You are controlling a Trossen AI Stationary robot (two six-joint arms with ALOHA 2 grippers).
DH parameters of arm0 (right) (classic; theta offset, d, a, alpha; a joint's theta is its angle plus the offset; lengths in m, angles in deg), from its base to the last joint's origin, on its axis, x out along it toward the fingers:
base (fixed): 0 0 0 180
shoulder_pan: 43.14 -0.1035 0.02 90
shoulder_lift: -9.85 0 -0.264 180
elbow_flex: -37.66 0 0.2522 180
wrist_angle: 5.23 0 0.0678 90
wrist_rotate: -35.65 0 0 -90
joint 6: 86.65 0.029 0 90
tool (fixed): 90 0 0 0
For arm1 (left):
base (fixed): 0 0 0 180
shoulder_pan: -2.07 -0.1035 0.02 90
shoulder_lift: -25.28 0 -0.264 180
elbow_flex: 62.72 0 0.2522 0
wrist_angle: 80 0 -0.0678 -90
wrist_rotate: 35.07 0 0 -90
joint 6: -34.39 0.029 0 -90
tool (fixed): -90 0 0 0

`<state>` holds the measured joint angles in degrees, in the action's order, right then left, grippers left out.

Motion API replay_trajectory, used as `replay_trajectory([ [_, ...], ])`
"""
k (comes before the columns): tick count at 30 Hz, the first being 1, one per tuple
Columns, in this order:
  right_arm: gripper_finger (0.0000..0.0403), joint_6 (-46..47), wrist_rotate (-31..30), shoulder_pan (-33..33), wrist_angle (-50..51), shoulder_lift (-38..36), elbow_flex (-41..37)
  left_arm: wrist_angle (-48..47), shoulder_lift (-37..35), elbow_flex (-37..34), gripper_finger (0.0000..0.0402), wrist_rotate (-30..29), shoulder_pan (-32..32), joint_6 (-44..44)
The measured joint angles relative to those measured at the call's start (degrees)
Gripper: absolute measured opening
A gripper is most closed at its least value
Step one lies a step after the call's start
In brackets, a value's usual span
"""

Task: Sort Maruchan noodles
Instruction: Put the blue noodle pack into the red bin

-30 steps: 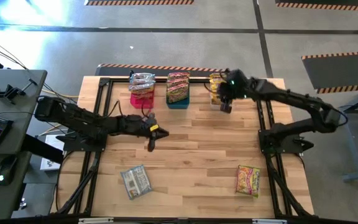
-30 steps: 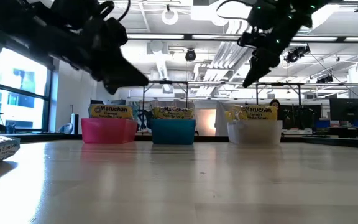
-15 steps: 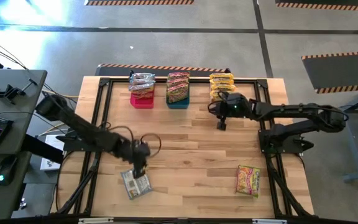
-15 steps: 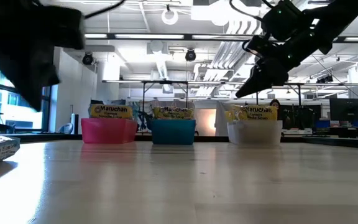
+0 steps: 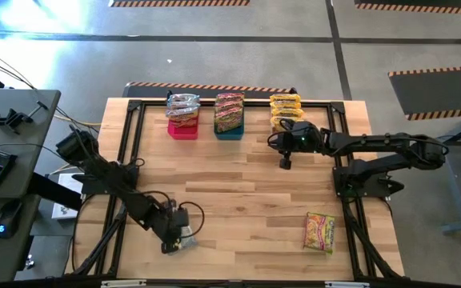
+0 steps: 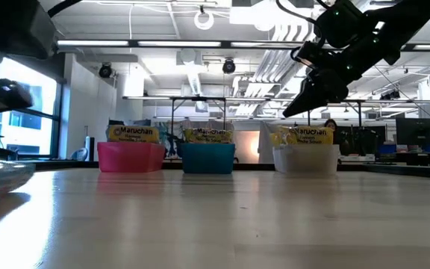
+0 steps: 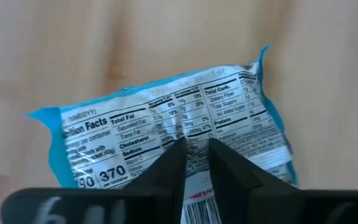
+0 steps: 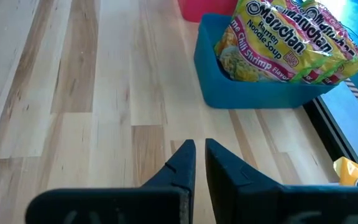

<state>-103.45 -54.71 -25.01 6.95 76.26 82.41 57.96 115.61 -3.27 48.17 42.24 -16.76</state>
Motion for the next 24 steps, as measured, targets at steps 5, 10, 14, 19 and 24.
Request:
replay_trajectory([
  [5,0.0018,0.4,0.0,0.0,0.0,0.0,0.0,-9.5,-3.3,-0.4,0.0037,-9.4,-2.6,3.2],
  [10,0.0018,2.0,0.0,0.0,0.0,0.0,0.0,-18.4,-8.7,-0.7,0.0014,-12.0,-6.1,2.6],
  [14,0.0018,3.3,0.1,-0.2,0.0,0.0,0.0,-17.2,-11.8,-0.7,0.0016,-9.1,-7.7,1.7],
  [19,0.0018,3.9,0.4,-0.2,-0.3,0.0,0.0,-14.0,-10.6,-0.7,0.0063,-6.2,-7.8,0.3],
  [24,0.0018,3.9,0.4,-0.2,-0.4,0.0,0.0,-12.7,-6.3,-0.6,0.0129,-10.9,-6.9,0.4],
])
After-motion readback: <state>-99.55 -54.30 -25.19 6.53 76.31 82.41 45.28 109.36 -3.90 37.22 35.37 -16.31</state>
